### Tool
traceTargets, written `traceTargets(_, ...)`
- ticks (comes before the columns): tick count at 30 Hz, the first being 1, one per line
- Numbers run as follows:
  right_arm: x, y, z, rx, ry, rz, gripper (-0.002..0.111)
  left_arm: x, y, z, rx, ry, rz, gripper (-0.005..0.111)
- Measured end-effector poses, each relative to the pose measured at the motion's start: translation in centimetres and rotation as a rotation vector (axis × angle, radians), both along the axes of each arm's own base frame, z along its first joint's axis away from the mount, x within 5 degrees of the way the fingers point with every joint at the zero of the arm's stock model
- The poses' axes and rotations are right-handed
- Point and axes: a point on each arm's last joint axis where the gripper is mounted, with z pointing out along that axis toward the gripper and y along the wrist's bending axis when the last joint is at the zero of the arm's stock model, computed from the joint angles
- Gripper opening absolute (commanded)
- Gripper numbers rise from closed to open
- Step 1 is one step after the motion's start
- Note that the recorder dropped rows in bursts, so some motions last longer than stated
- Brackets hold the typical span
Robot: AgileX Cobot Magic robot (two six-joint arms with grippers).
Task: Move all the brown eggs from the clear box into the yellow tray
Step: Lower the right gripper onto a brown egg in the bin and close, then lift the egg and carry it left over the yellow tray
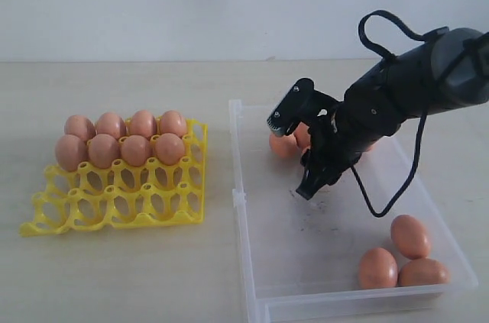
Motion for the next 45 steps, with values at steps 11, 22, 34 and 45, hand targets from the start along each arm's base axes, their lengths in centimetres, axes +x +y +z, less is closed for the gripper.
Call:
traceTargets(11,-1.0,0.4,5.3,0.303,-0.239,-0.046,0.0,0.0,0.0,0.0,0.0,0.0,0.0,0.004)
traceTargets(22,-3.4,3.5,7.7,0.887,-0.531,0.173,0.0,0.0,0.0,0.0,0.0,0.0,0.0,0.004)
traceTargets(34,-3.2,8.0,5.9,1.203,-0.432,0.53,0.0,0.0,0.0,0.0,0.0,0.0,0.0,0.004)
traceTargets(45,-3.1,16.5,4.6,1.276,-0.364,0.765,0.0,0.0,0.0,0.0,0.0,0.0,0.0,0.004)
